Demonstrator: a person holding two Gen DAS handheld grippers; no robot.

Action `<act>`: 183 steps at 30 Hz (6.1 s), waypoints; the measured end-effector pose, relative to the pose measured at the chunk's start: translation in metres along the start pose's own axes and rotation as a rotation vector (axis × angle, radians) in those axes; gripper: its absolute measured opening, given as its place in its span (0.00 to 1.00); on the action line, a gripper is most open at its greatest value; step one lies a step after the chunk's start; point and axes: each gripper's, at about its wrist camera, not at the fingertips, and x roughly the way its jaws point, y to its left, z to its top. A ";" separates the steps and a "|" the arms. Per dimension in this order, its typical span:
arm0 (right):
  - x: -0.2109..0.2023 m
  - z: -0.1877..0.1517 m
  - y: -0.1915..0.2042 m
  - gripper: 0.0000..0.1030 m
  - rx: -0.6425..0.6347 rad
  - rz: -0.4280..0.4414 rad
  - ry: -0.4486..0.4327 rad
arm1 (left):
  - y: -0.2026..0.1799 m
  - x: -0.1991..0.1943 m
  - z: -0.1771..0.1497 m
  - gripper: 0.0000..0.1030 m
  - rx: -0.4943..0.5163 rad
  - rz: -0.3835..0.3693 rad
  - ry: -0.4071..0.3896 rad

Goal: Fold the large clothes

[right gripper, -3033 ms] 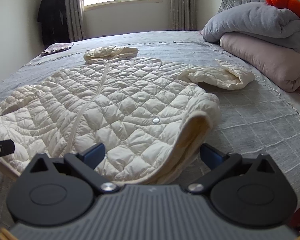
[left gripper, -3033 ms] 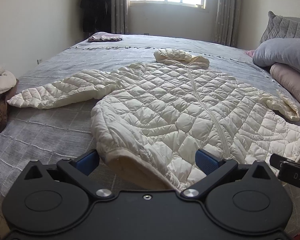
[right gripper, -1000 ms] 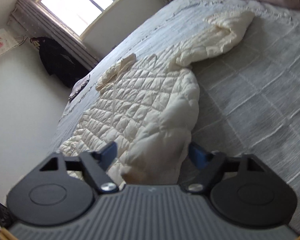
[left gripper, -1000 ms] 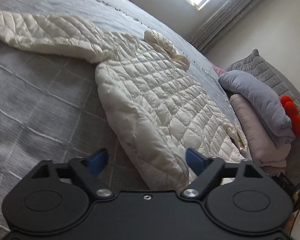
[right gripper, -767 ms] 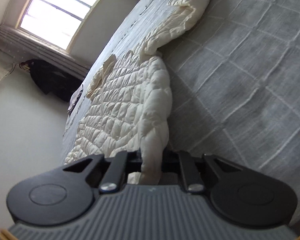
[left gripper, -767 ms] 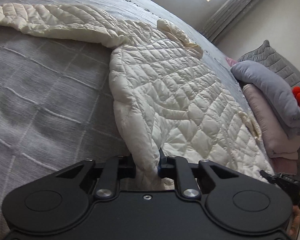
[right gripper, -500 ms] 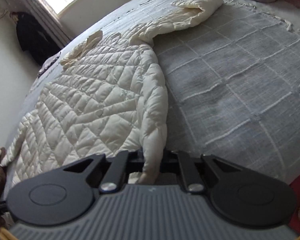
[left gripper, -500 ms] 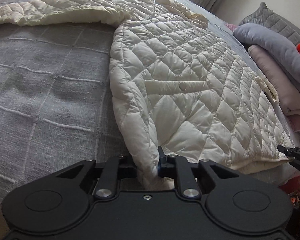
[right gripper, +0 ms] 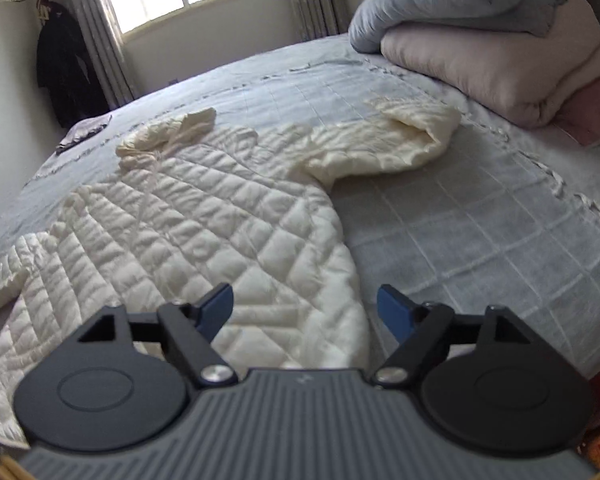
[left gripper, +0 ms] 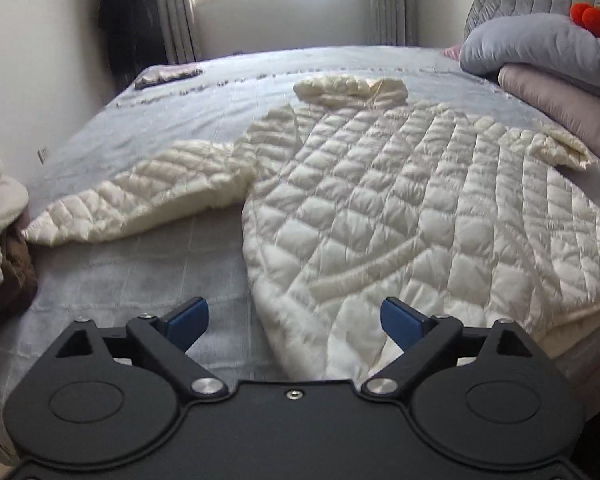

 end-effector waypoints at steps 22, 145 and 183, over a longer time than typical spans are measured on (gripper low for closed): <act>0.107 -0.045 0.050 0.99 -0.251 -0.041 0.015 | -0.033 0.109 -0.035 1.00 -0.016 -0.206 -0.088; 0.143 0.054 0.115 1.00 -0.021 0.036 0.145 | 0.196 0.147 0.044 0.91 -0.484 0.622 -0.120; 0.448 0.235 0.120 0.70 0.024 0.392 0.069 | 0.046 0.472 0.307 0.93 -0.372 -0.235 -0.054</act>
